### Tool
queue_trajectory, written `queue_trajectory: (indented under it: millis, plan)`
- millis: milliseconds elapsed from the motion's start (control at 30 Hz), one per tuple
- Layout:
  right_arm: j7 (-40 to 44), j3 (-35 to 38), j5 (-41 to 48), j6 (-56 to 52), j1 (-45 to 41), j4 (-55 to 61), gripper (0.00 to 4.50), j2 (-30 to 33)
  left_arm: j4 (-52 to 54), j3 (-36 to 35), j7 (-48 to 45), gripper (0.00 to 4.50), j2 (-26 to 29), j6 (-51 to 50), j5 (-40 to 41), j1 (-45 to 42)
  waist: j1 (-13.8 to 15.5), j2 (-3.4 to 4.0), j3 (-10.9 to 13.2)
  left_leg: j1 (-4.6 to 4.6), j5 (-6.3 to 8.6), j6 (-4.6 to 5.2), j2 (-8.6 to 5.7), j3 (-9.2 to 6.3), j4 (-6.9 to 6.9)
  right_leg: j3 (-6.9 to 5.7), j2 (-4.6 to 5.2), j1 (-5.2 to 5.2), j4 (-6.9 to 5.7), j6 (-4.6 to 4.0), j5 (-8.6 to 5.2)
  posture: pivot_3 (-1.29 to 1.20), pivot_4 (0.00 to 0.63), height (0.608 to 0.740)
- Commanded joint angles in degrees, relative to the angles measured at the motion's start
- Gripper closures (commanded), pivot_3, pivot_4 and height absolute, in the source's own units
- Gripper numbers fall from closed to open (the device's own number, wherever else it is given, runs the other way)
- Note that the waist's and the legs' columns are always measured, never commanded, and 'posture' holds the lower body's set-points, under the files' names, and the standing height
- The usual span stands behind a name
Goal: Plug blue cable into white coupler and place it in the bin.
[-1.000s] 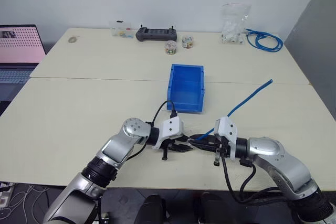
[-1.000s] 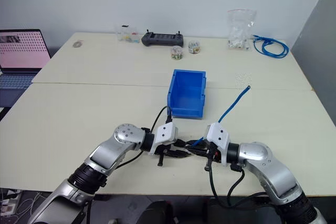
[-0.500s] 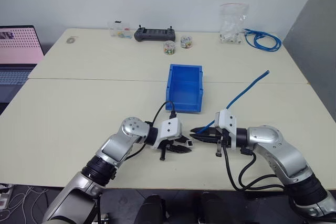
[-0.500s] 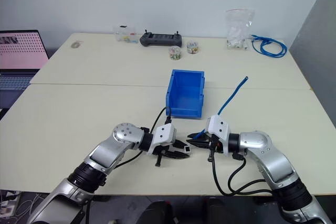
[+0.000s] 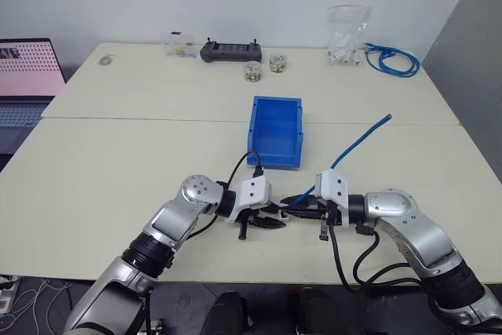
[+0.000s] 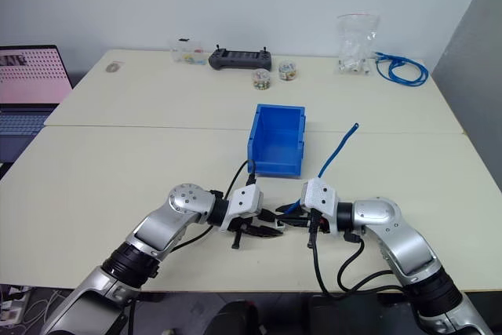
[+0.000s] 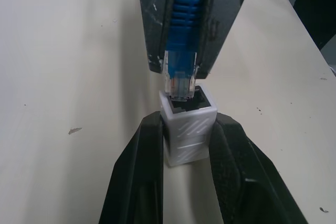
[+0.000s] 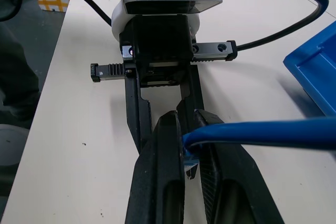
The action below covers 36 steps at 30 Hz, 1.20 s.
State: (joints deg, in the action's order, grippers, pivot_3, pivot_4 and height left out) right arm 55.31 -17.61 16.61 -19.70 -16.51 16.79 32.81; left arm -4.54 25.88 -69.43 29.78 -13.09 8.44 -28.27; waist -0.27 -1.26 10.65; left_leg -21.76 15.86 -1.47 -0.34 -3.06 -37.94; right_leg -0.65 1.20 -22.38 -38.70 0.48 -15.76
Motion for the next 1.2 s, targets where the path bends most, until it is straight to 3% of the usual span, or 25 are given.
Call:
queue_trajectory:
  millis: [33, 433, 867, 1200]
  plan:
    - [1.2, -1.5, -1.8, 1.6, 0.0, 0.9, 4.39, 0.4, -1.2, 1.8, -0.9, 3.62, 0.1, -0.9, -2.0, 1.1, 0.0, 0.0, 0.0, 0.0, 0.0, 0.0, 0.0, 0.0, 0.0, 0.0, 0.0, 0.0, 0.0, 0.0, 0.0, 0.0, 0.15, 0.74]
    - [5.0, -3.7, -4.0, 2.9, -1.5, -2.8, 4.39, 1.6, -1.0, 1.9, -0.9, 3.63, -0.1, -0.8, -2.0, 1.3, 0.0, 0.03, -0.1, 0.1, 0.0, 0.0, 0.0, 0.01, 0.0, 0.0, 0.0, 0.09, 0.0, 0.0, 0.0, 0.0, 0.15, 0.74]
    - [15.0, -7.2, -3.9, 3.5, -10.7, -13.8, 4.39, -0.4, -1.1, 2.0, -1.6, 3.63, -0.4, 0.2, -2.2, 1.3, -0.1, 0.06, -0.2, 0.26, 0.0, 0.0, 0.0, 0.03, 0.01, 0.02, 0.0, 0.21, -0.03, -0.07, 0.03, 0.0, 0.15, 0.74]
    - [16.2, -8.2, -5.9, 5.9, -11.2, -15.1, 4.39, -1.2, -1.0, 1.6, -1.4, 3.63, -0.9, 0.5, -2.1, 1.6, -0.1, 0.05, -0.2, 0.27, 0.0, 0.0, -0.01, 0.04, 0.01, 0.03, 0.0, 0.2, -0.06, -0.26, 0.14, 0.0, 0.15, 0.74]
